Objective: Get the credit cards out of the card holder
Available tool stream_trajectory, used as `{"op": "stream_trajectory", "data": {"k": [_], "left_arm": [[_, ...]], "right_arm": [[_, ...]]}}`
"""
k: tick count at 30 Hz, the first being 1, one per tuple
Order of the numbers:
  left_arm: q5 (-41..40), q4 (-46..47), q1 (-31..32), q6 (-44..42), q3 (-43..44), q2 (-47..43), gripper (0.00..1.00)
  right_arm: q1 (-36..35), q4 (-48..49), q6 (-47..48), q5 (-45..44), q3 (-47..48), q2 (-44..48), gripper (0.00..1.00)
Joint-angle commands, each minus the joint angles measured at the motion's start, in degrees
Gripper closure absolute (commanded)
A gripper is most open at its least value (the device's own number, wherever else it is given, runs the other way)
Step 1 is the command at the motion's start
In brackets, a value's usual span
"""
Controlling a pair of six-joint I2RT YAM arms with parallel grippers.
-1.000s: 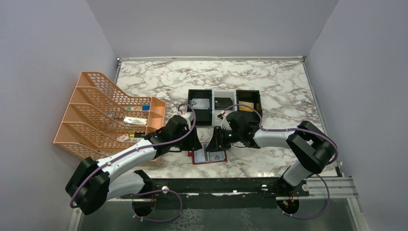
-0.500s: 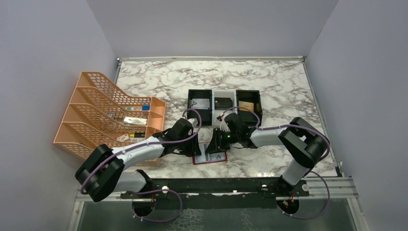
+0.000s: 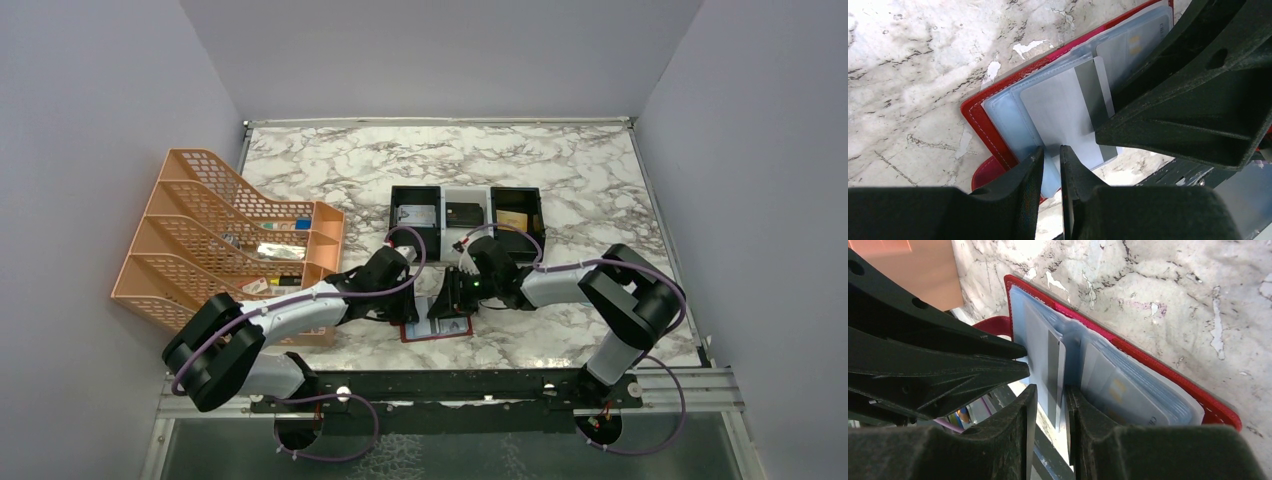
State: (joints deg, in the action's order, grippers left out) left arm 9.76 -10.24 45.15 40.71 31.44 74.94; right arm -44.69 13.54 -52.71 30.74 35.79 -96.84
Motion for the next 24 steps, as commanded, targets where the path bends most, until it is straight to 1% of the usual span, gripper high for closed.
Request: {"op": "stream_trajectory", "data": {"k": [1,5,7,11,14,16,19,24], "left_arm": [[-5.7,-5.5,0.3,-0.4,-0.3,0.7,0.78],[-6.4,-6.2,0.3,-0.5,-0.3,0.1,0.78],[-6.5,-6.2,0.3,-0.5,-0.3,0.2,0.78],[-6.4,-6.2,0.3,-0.7,0.0,0.4,0.78],[-6.5,-6.4,0.3,-0.8,0.1,0.3,0.78],[-6.8,-6.7,0.3,-0.8,0.2,0.1,0.78],[-7.4,-7.2,0.3,-0.9,0.0,-0.2,0.78],[-7.8,-7.8,0.3,-1.1,0.2,-0.2,0.78]], "right_arm": [[0.1,1.5,-1.2,-0.8,-1.6,1.5,0.71],[0.9,1.8,-1.5,-0.4,-2.5,2.8,0.7],[1.1,2.6,-1.5,0.8,-2.6,2.5,0.72],[1.1,5.8,-2.4,4.7,-2.6,1.0,0.79],[1.1,7.2,-3.4,4.3,-3.3,1.2,0.86],[1.3,7.7,-3.6,4.4,-3.5,1.4,0.88],[1.6,8.8,-3.9,5.6,-3.9,1.2,0.95],[3.1,9.6,-3.8,6.5,-5.5,1.8,0.97]]}}
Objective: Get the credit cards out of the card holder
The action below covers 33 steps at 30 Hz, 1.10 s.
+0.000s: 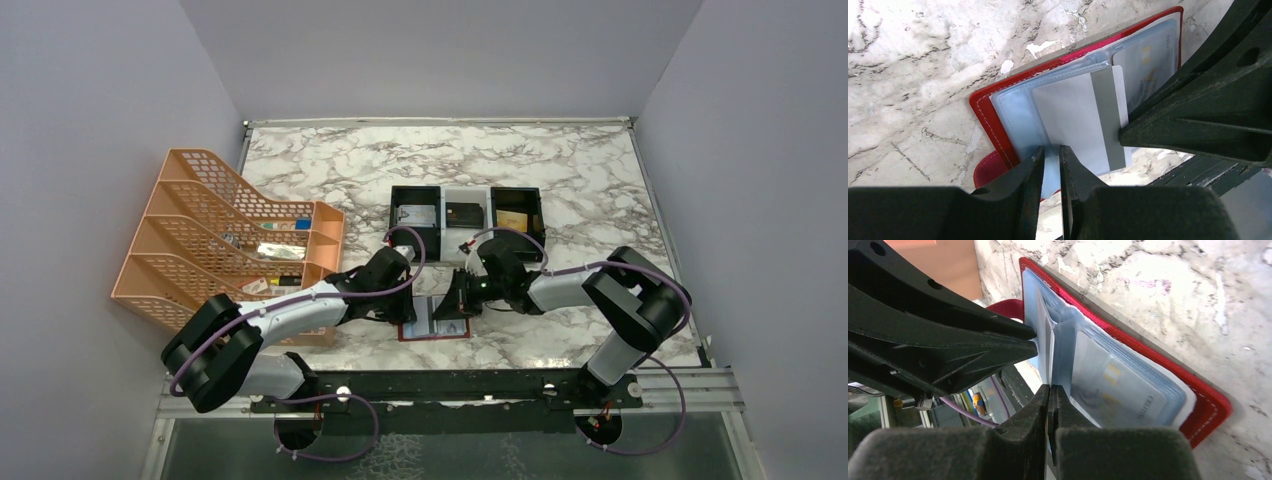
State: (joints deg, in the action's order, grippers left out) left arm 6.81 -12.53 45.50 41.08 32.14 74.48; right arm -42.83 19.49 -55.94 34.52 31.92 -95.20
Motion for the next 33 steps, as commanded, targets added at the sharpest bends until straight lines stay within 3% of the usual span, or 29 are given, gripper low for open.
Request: {"op": "stream_trajectory", "data": {"k": [1,8,14,21,26,33], "left_arm": [[-4.9,-5.6,-0.1,-1.4,-0.5,0.2,0.78],[-5.5,-5.7,-0.1,-1.3,0.3,0.2,0.79],[-5.0,-5.5,-0.1,-1.4,1.9,-1.5,0.78],[-3.8,-5.1,0.0,-0.6,2.1,-4.1,0.76],[-2.9,-5.0,0.0,-0.9,2.4,-5.8,0.75],[2.5,1.6,0.2,-1.3,1.7,-7.8,0.7]], "right_arm": [[1.7,4.1,-0.5,3.6,-1.9,0.3,0.97],[2.9,3.0,1.2,6.2,-2.0,0.7,0.96],[2.9,4.7,0.0,6.8,-1.4,-1.2,0.88],[2.9,6.4,-0.8,6.9,-0.9,-2.8,0.92],[2.8,7.3,-1.0,7.0,-0.6,-2.9,0.8],[1.9,2.4,1.4,3.5,1.8,-2.2,0.77]]}}
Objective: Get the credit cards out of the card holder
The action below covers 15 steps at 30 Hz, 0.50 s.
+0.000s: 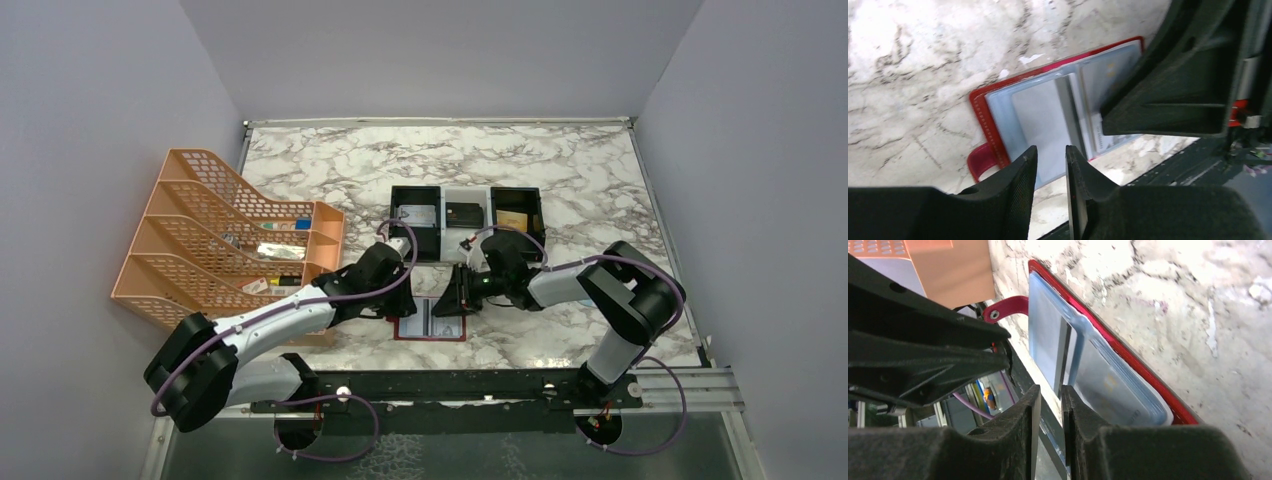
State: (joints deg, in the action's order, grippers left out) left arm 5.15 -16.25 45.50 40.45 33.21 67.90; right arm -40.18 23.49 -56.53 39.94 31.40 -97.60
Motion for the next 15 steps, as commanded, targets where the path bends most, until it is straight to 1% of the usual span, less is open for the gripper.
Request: {"op": "stream_trajectory", "data": {"k": [1,3,8,15], "left_arm": [[4.7,5.8,0.2,-0.6,0.6,-0.7,0.69],[4.7,5.7,0.2,-0.4,0.3,1.0,0.7],[2.2,3.7,0.3,-0.2,-1.2,2.9,0.73],[0.8,2.9,0.4,-0.8,-2.8,5.4,0.76]], "right_arm": [[-1.1,-2.0,2.1,-2.2,2.7,-0.1,0.77],[-2.0,-2.9,2.3,-3.2,3.6,-0.4,0.77],[-2.9,-8.2,2.4,-10.5,3.6,0.5,0.76],[-3.1,-8.7,2.1,-11.1,3.4,-0.8,0.75]]}}
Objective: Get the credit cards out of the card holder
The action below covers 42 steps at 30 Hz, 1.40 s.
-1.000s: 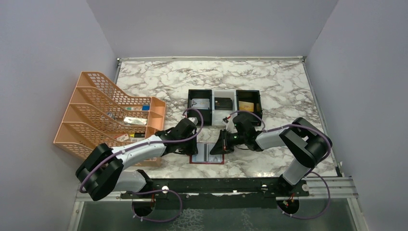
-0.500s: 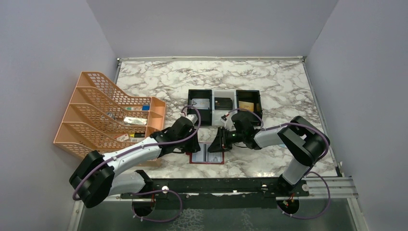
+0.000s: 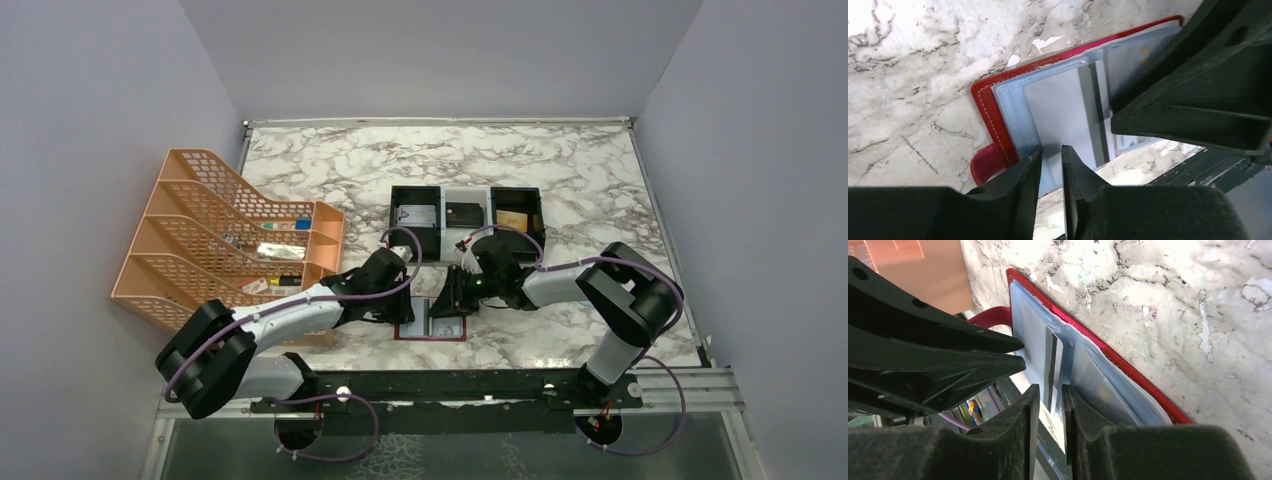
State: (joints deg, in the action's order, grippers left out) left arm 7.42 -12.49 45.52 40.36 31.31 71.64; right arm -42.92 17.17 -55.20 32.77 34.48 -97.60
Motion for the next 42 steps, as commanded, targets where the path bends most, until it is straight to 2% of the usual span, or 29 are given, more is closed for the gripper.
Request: {"op": "stream_trajectory", "data": {"k": [1,7,11,16,25,35,39,42], "left_arm": [[-2.1,-1.3,0.5,-0.8,-0.9,1.9,0.77],[-4.3,-3.2,1.1,-0.9,-0.9,3.3,0.79],[-5.0,-3.8,1.2,-0.8,-0.7,3.2,0.79],[-5.9,-4.5,1.3,-0.7,-0.5,3.1,0.79],[-6.7,-5.0,1.3,-0.5,-0.6,3.2,0.8],[-6.5,-5.0,1.3,-0.6,0.2,2.3,0.8],[-6.1,-5.0,1.4,-0.6,2.4,-0.5,0.75],[-5.4,-4.4,1.4,-0.2,4.2,-3.8,0.68]], "right_arm": [[-0.3,-2.6,0.8,-4.4,0.3,-0.7,0.75],[-0.3,1.9,-1.0,-1.2,-0.5,-2.6,0.76],[-0.3,8.5,-3.7,1.9,-1.9,-4.4,0.86],[-0.2,7.5,-3.4,1.3,-1.9,-2.3,0.99],[0.8,1.8,-0.1,1.4,-3.4,2.1,0.99],[1.9,3.1,-0.7,3.1,-5.4,2.9,0.99],[1.9,5.2,-1.6,3.9,-5.0,1.1,0.99],[1.9,5.6,-1.7,4.1,-4.2,0.0,0.99]]}}
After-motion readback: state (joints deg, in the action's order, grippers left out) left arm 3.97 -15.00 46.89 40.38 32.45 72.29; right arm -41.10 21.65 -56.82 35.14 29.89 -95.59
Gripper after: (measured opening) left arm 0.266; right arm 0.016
